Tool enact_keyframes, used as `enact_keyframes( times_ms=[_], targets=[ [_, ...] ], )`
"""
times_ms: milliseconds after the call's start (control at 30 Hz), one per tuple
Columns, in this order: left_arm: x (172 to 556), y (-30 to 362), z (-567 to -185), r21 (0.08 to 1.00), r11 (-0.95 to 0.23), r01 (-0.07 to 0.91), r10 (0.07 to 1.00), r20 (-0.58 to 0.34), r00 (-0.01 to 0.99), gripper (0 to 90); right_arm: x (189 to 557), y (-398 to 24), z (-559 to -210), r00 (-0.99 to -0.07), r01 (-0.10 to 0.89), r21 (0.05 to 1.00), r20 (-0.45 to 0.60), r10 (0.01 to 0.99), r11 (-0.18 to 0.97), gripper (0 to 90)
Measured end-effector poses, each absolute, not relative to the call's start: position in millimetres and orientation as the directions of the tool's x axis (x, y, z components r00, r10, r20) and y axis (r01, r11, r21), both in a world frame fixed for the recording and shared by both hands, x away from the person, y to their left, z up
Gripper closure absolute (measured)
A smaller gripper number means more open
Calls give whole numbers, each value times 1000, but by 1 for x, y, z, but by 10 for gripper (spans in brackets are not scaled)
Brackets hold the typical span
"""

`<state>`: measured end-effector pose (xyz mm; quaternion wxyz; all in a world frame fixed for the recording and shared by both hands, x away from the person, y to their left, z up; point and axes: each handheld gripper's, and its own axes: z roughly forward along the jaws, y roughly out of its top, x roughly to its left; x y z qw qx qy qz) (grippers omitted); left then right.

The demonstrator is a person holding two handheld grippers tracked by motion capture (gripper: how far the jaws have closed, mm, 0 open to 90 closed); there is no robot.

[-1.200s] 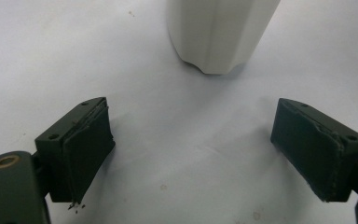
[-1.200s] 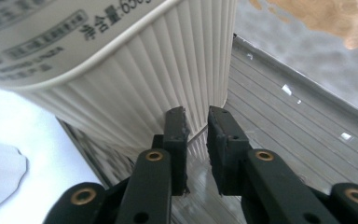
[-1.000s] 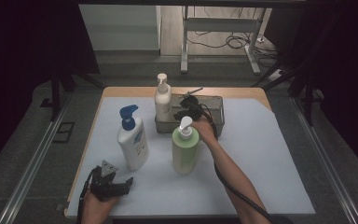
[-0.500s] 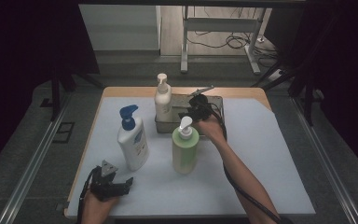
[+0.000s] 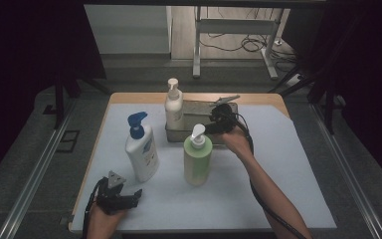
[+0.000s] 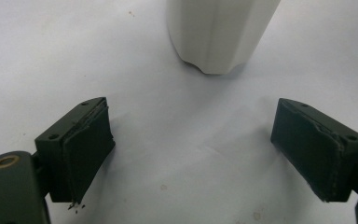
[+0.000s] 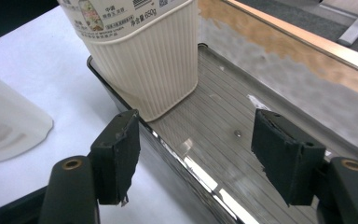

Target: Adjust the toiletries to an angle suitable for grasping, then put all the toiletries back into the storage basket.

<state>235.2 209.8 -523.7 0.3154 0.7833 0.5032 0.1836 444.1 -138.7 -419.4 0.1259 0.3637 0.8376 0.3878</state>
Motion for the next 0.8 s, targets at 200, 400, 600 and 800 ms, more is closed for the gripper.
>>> enact_keyframes(
  times_ms=[200,400,600,800],
  targets=[
    [235,210,-524,679,-295,673,905,-29,425,119,435,-155,-417,-696,510,749,70,715,423,307],
    [235,210,-524,679,-295,673,905,-28,425,119,426,-170,-417,-696,510,750,71,715,421,286],
    [235,210,-524,679,-295,673,905,-28,425,119,415,-179,-422,-704,512,744,78,706,429,256],
    [235,210,-524,679,-295,672,905,-27,425,119,403,-187,-426,-711,505,738,61,701,448,229]
  ],
)
